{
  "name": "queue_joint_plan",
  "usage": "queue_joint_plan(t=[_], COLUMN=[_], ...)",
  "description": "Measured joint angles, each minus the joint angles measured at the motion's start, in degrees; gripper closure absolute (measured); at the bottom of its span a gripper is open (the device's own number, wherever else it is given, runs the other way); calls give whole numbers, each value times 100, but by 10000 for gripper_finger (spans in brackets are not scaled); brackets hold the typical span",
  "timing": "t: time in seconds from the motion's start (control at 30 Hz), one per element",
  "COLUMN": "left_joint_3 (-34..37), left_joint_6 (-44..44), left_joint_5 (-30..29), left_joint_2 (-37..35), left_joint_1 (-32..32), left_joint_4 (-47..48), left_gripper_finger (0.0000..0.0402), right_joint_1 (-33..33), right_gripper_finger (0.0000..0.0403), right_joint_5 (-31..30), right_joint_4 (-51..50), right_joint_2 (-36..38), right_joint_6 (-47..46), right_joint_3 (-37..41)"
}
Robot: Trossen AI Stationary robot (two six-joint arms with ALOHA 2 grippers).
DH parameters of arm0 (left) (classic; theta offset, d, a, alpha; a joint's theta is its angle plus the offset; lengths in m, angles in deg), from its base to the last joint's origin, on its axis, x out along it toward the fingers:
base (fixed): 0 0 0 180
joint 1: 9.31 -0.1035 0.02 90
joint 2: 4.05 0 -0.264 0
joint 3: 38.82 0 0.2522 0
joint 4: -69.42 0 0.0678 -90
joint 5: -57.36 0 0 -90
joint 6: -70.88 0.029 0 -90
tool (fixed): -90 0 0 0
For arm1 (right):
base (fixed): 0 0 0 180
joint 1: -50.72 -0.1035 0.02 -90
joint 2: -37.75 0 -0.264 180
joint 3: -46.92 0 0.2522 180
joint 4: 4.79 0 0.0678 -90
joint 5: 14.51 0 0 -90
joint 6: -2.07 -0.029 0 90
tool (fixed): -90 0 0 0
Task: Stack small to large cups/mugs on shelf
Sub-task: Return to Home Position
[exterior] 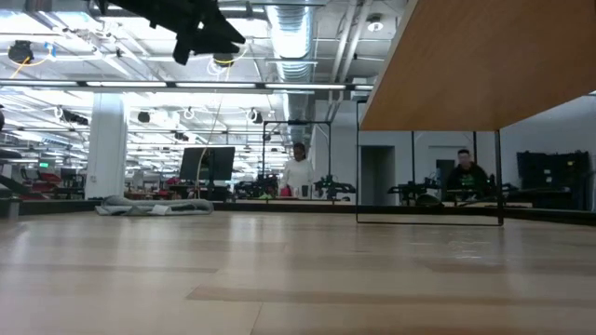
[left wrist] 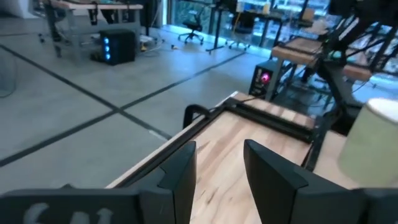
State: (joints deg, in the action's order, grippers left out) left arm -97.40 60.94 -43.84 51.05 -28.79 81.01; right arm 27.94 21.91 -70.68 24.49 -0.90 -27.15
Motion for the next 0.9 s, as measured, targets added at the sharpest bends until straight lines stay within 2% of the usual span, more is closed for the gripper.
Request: queue_joint_plan(t=[0.23,0.4,0.6,0.9], left_joint_3=[0,0,0,0], left_joint_6=[127,199,278,457], left_joint_5=[0,0,2,33], left_joint_2=[-52,-52,-54,-54], left_joint_1=[-200,-293,-335,-335], left_joint_4=[356,439,652,812], left_gripper_finger=[277,277,277,277], right_joint_1=[-214,-538,-604,-536], right_gripper_finger=[142,142,142,142], right_joint_5=[-300,-679,-1594,-1544], right_joint_4=[962,1749,1730,654], right_joint_2=[1143,1271,1051,1111], right_joint_6=[324,965,1065,352], right_joint_3=[1422,2198,2238,1872])
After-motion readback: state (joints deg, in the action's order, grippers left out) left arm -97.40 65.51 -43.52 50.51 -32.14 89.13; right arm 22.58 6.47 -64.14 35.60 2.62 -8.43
